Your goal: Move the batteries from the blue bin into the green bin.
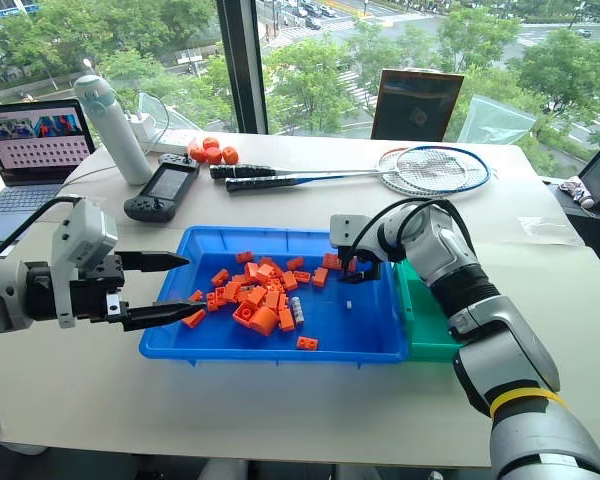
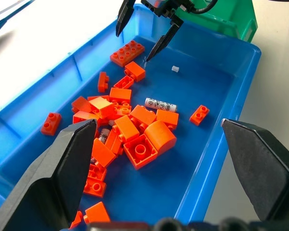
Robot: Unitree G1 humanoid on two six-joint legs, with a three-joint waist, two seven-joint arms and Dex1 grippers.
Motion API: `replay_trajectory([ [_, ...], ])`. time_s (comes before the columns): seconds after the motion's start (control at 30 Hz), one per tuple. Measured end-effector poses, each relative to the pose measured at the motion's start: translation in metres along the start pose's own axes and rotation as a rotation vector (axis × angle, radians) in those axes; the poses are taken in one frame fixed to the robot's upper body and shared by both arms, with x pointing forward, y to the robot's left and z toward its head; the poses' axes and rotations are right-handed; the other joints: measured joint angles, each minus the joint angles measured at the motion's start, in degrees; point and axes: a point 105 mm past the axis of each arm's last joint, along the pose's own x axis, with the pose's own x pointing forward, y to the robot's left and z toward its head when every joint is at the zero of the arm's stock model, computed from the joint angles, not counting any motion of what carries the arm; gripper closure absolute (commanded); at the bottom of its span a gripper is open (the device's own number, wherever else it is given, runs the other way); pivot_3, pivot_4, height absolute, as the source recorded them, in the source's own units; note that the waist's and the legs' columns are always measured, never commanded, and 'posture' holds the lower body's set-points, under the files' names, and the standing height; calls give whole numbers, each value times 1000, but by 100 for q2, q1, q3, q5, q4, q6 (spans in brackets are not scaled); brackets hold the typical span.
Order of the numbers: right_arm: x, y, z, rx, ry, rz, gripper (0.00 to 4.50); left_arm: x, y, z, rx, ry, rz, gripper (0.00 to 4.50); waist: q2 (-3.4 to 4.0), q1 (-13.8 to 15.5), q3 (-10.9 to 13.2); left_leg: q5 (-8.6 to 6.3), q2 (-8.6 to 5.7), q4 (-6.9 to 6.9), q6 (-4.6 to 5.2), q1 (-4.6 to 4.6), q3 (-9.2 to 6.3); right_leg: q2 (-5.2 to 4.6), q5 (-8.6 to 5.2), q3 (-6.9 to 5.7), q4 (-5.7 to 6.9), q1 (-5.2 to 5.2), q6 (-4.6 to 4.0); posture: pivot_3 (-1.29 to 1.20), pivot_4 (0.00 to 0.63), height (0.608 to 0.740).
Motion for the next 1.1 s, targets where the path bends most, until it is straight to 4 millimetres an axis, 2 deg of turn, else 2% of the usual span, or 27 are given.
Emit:
replay_trajectory([
  [0.07,-6,17,19,3,-98,96,27,-1,2,-1,7,15,17,0,0,5,0,-1,1,-4,0,0,-1,1,0,-1,-1,2,0,0,150,709],
  [0.13,-6,45,40,-14,-194,239,27,-3,5,-4,16,38,44,0,0,9,0,-3,1,-3,-2,-1,-1,0,0,-3,-1,0,0,0,150,709],
  [0.27,3,71,53,-26,-238,358,27,-3,6,-4,20,42,48,0,1,4,0,-2,2,4,-3,5,0,1,0,-3,5,3,0,0,150,709],
  [0.37,15,77,59,-23,-253,381,27,-3,3,-6,21,54,36,0,0,-1,0,-2,4,3,-4,12,0,2,0,-3,5,7,0,0,150,709],
  [0.5,29,79,57,1,-247,390,27,-4,0,-6,29,60,30,0,0,5,0,-1,3,2,-4,8,1,1,0,-3,5,4,0,0,150,709],
  [0.8,39,75,47,13,-221,400,27,-6,-9,-3,35,58,9,0,0,7,0,-2,3,2,-4,9,0,1,0,-3,5,4,0,0,150,709],
  [0.93,43,77,43,20,-210,411,1011,-7,-9,-3,35,56,17,0,0,3,0,-2,3,2,-4,9,1,2,0,-3,5,4,0,0,150,709],
  [1.0,43,78,44,18,-215,419,1779,-7,-9,-2,36,55,15,0,0,3,0,-2,3,1,-4,9,0,2,0,-3,5,4,0,0,150,709],
  [1.03,43,78,44,18,-215,419,1988,-6,-10,-2,36,55,12,0,0,3,0,-2,3,1,-4,9,0,2,0,-3,5,4,0,0,150,709],
  [1.1,43,78,45,19,-217,418,1994,-6,-12,-2,28,50,-4,0,0,4,0,-2,3,1,-4,9,1,2,0,-3,5,4,0,0,150,709],
])
